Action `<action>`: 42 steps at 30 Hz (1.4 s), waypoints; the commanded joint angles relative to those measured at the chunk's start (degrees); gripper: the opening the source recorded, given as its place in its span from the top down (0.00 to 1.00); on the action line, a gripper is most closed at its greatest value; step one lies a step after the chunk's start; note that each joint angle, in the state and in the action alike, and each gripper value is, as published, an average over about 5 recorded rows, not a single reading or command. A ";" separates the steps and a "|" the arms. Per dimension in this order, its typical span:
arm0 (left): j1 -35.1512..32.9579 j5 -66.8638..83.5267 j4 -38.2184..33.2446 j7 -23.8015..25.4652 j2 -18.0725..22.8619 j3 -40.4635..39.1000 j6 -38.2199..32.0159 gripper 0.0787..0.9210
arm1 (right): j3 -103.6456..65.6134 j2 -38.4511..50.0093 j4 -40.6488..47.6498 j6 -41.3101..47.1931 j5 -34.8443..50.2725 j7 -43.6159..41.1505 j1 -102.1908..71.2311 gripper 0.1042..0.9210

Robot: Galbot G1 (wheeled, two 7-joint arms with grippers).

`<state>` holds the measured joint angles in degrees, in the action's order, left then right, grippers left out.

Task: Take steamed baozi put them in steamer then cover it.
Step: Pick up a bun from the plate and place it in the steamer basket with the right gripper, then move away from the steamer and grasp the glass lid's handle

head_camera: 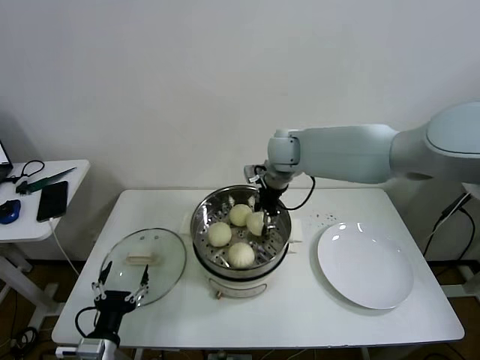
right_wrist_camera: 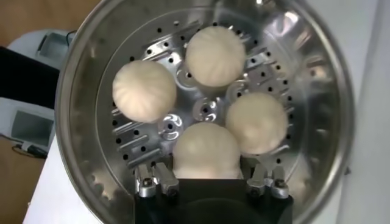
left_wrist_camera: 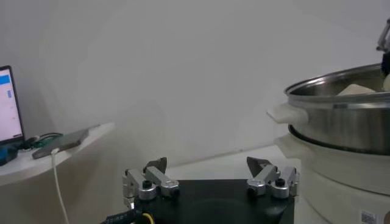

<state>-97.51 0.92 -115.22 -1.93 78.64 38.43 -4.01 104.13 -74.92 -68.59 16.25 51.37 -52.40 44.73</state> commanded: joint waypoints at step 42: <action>1.26 -3.42 -0.05 -0.09 0.74 0.66 0.88 0.12 | -25.13 35.87 -20.06 -18.29 0.73 39.65 -14.08 0.12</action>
<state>-96.10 -0.84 -115.02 -2.02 79.04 38.38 -3.32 94.35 -55.60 -80.23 7.44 50.14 -35.97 45.05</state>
